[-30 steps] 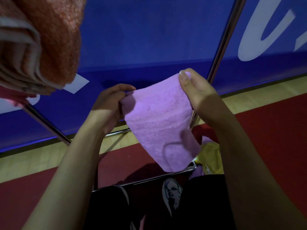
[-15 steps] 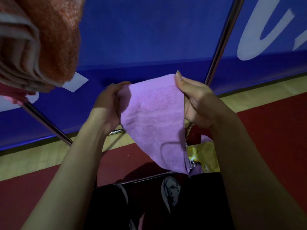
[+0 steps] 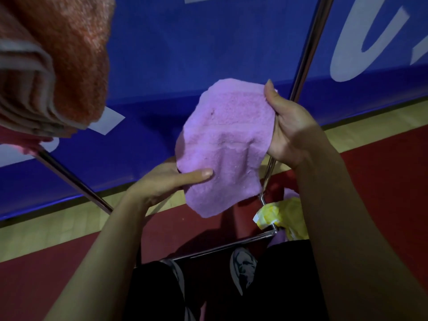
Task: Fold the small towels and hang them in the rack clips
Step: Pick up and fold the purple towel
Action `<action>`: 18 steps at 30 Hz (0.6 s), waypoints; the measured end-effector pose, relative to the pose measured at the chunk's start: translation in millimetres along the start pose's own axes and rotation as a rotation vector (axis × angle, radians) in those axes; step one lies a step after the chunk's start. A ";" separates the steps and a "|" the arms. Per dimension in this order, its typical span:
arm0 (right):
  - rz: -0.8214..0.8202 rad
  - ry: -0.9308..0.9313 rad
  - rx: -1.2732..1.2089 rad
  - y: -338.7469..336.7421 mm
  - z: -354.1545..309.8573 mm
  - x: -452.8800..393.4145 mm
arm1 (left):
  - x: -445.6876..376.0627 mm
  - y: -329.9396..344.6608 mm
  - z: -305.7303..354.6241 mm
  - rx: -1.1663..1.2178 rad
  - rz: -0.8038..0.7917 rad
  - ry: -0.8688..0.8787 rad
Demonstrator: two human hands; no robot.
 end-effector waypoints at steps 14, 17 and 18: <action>0.123 0.273 0.227 -32.2 57.4 -23.2 | 7.7 19.1 21.7 0.805 -0.182 0.189; 0.128 0.235 0.441 -21.2 58.8 -18.8 | 5.3 19.6 28.0 1.036 -0.362 0.239; 0.105 0.224 0.476 -19.5 57.0 -19.0 | 3.1 16.5 27.1 1.052 -0.319 0.261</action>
Point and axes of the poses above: each hand's wrist, its own x-axis away from the middle knuckle, its own y-axis out of the palm, z = x × y, the point moved 3 cm from there along -x, towards the middle knuckle, and after that the axes turned 12 degrees about x, right-handed, at the moved point
